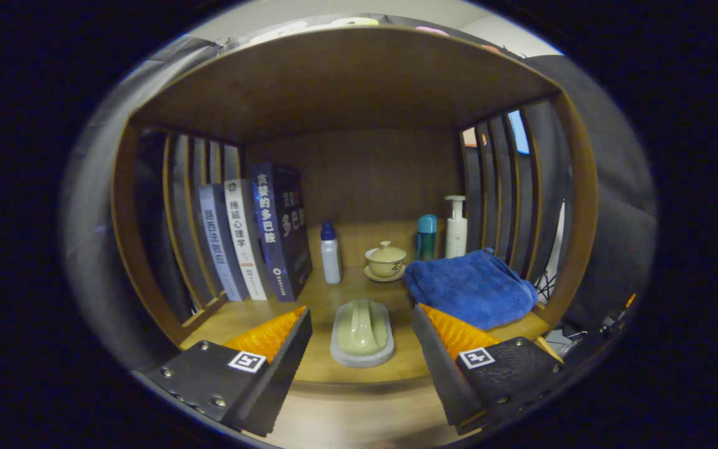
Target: Pull open the drawer, take out the items inside it, and place them on the countertop above the cabinet.
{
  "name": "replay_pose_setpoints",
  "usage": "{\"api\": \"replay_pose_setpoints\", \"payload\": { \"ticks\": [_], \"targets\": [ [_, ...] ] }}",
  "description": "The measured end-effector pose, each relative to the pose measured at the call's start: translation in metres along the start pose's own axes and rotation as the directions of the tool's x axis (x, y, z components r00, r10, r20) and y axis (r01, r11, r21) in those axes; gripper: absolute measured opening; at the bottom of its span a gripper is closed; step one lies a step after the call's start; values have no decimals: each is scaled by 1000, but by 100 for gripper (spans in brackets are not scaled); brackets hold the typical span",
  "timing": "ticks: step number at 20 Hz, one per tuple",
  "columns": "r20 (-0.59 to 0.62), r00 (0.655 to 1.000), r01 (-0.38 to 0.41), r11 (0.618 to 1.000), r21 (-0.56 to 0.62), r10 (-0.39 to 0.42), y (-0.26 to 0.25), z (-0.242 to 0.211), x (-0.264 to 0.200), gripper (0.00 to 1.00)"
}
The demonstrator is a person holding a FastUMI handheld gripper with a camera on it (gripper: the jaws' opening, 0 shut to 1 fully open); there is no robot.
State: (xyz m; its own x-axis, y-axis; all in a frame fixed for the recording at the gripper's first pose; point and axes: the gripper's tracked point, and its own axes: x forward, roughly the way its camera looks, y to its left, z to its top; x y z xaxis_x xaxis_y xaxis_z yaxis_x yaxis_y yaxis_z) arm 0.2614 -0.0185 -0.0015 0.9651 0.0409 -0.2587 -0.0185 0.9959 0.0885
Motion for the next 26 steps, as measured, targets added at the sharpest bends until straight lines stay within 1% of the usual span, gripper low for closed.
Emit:
{"api": "replay_pose_setpoints", "payload": {
  "ticks": [2, 4, 8, 12, 16, 22, 26],
  "targets": [
    [7, 999, -42, 999, 22, 42, 5, 2, -29, 97],
    [5, 998, -58, 998, 25, 58, 1, 1, -53, 97],
    [-1, 999, -42, 998, 38, 42, -9, -4, -100, 97],
    [13, 997, -76, 992, 103, 75, -3, -7, -143, 97],
    [44, 998, -58, 995, 85, 55, -9, -26, -174, 97],
    [23, 998, -59, 998, 30, 58, -8, -97, -196, 99],
    [-40, 997, -63, 998, -9, 63, -8, -154, -198, 99]
  ]
}}
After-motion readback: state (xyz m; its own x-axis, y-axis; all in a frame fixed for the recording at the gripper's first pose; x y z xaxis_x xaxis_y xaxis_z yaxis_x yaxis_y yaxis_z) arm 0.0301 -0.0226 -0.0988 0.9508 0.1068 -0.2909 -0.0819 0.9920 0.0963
